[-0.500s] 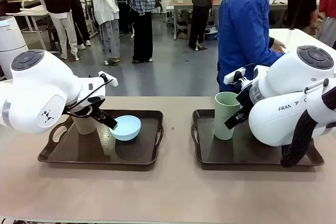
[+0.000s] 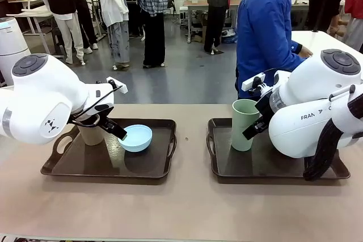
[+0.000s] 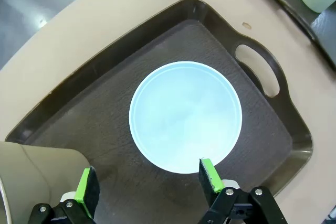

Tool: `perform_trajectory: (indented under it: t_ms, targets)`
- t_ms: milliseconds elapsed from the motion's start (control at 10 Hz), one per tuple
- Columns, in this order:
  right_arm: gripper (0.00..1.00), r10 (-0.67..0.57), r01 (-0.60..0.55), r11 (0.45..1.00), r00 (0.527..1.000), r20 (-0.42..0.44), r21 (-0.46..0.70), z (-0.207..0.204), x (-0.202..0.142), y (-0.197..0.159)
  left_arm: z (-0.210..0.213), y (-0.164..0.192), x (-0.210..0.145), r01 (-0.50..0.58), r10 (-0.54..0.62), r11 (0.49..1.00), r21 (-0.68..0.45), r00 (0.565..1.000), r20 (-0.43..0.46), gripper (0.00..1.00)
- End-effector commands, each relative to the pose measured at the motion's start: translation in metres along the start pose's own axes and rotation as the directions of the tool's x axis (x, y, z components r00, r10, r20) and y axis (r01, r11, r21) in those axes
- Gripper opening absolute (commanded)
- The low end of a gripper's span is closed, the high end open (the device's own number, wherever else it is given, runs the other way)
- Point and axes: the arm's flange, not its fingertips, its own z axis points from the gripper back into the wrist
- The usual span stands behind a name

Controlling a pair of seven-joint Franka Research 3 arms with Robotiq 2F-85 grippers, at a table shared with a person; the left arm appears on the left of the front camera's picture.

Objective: Set up a tray with a mat and arrange the tableware.
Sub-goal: Pick up the Picnic Bowl and Reusable plastic cup from the Handle tray in front of the human's position and hold them in the air.

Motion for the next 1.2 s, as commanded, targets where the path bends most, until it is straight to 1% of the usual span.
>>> perform_trajectory:
  t_ms: [0,700,800,900,1000,1100]
  targets:
    - [1.0,0.0,0.0,1.0,1.0,0.0,0.0,0.0,0.0,0.0,0.0,0.0,0.0,-0.001,0.001,1.0,0.0,1.0,0.0,1.0]
    - [1.0,0.0,0.0,1.0,1.0,0.0,0.0,0.0,0.0,0.0,0.0,0.0,0.0,0.0,0.0,1.0,0.0,1.0,0.0,1.0]
    - [1.0,-0.036,0.037,0.999,0.999,-0.02,0.007,0.005,-0.01,-0.001,0.009,-0.007,-0.008,0.004,-0.003,0.999,-0.048,1.0,0.002,1.0]
    - [1.0,-0.093,0.094,0.996,0.994,-0.058,0.011,0.018,-0.022,-0.003,0.024,-0.014,-0.016,0.0,-0.002,0.999,-0.044,0.999,-0.052,1.0]
    - [1.0,-0.147,0.147,0.989,0.985,-0.091,-0.005,0.039,-0.036,-0.005,0.048,-0.022,-0.02,0.013,-0.016,0.999,-0.047,0.998,-0.065,1.0]
    - [1.0,-0.232,0.231,0.973,0.961,-0.15,-0.025,0.065,-0.051,-0.008,0.074,-0.027,-0.022,-0.019,0.012,0.996,-0.085,0.996,-0.086,1.0]
